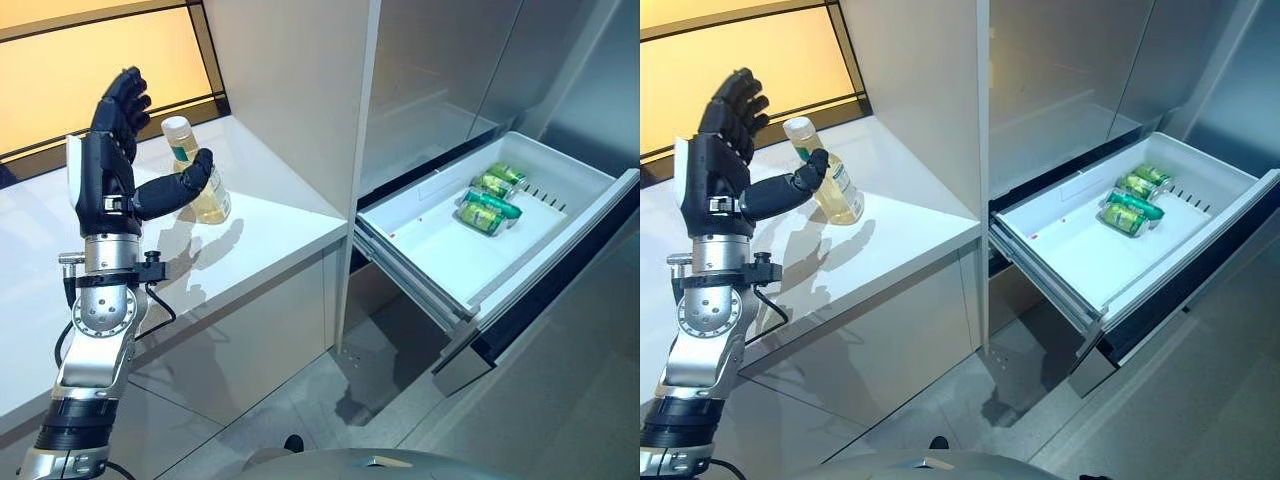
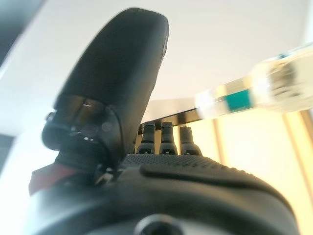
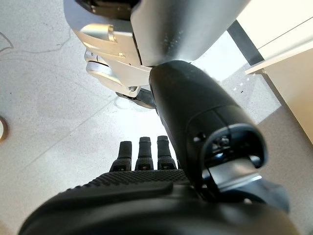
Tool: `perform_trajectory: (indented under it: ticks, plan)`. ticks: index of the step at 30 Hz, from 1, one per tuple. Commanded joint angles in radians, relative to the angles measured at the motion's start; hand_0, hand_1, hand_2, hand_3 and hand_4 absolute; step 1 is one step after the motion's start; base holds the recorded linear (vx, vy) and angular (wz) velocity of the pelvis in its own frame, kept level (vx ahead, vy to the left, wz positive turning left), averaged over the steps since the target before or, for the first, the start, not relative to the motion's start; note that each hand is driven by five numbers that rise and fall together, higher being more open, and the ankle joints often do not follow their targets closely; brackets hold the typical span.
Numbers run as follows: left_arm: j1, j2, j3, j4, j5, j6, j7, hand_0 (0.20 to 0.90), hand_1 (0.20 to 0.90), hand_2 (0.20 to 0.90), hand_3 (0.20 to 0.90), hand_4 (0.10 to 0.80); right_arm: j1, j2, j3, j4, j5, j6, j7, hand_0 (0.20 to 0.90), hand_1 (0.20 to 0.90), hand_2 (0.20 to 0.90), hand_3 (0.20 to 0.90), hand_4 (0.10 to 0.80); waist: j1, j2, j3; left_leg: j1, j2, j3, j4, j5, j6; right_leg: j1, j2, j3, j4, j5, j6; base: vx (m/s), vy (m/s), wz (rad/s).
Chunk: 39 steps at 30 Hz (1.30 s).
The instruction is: Put drinks into fridge and close the fridge
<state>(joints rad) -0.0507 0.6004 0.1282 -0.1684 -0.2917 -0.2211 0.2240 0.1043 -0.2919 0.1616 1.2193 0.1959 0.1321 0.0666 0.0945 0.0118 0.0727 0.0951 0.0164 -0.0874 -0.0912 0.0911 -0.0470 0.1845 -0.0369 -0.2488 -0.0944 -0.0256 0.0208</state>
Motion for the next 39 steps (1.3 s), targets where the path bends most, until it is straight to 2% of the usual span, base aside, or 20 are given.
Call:
perform_trajectory:
  ticks: [1,7,14,24,31,35,39]
  plan:
    - [-0.106,0.026,0.088,0.008,-0.073,0.002,-0.011,0.900,0.900,0.900,0.900,0.800,-0.045,0.045,0.009,-0.015,-0.020,0.006,0.042,0.900,0.900,0.900,0.900,0.800,-0.011,-0.013,-0.018,0.048,-0.050,0.042,0.004,-0.116,0.050,-0.013,0.001,0.035,0.022,0.013,0.034,0.000,0.000,0.00]
    - [-0.122,0.026,0.082,0.039,-0.090,0.070,0.005,0.900,0.900,0.900,0.900,0.800,-0.050,0.044,0.010,-0.019,-0.023,0.019,0.043,0.900,0.900,0.900,0.900,0.800,-0.016,-0.009,-0.020,0.048,-0.050,0.044,0.004,-0.113,0.049,-0.014,0.002,0.039,0.022,0.014,0.035,0.000,0.000,0.00]
    - [-0.141,0.037,0.090,0.062,-0.091,0.068,0.044,0.900,0.900,0.900,0.900,0.800,-0.051,0.046,0.012,-0.018,-0.024,0.024,0.041,0.900,0.900,0.900,0.900,0.800,-0.021,-0.007,-0.023,0.050,-0.050,0.048,0.004,-0.114,0.050,-0.013,0.002,0.042,0.021,0.014,0.035,0.013,0.002,-0.04]
    - [-0.149,0.049,0.129,0.064,-0.059,-0.008,0.142,0.900,0.900,0.900,0.900,0.800,-0.047,0.046,0.015,-0.009,-0.025,0.014,0.047,0.900,0.900,0.900,0.900,0.800,-0.022,-0.010,-0.026,0.050,-0.051,0.047,0.004,-0.116,0.050,-0.013,0.002,0.044,0.021,0.012,0.034,0.000,0.000,0.00]
    - [-0.138,0.041,0.147,0.061,-0.059,-0.039,0.162,0.900,0.900,0.900,0.900,0.800,-0.039,0.048,0.013,-0.016,-0.029,0.016,0.047,0.900,0.900,0.900,0.900,0.800,-0.021,-0.013,-0.027,0.051,-0.052,0.043,0.004,-0.116,0.049,-0.013,0.002,0.045,0.022,0.011,0.033,0.000,0.000,0.00]
    - [-0.133,0.035,0.152,0.060,-0.057,-0.034,0.167,0.900,0.900,0.900,0.900,0.800,-0.039,0.048,0.015,-0.017,-0.026,0.017,0.048,0.900,0.900,0.900,0.900,0.800,-0.020,-0.013,-0.026,0.053,-0.052,0.040,0.004,-0.117,0.050,-0.011,0.002,0.043,0.023,0.010,0.033,0.000,0.000,0.00]
    - [-0.124,0.030,0.147,0.064,-0.084,0.004,0.131,0.900,0.900,0.900,0.900,0.800,-0.038,0.046,0.012,-0.022,-0.030,0.024,0.052,0.900,0.900,0.900,0.900,0.800,-0.021,-0.012,-0.026,0.054,-0.052,0.041,0.004,-0.117,0.050,-0.011,0.002,0.044,0.025,0.010,0.033,0.000,0.000,0.00]
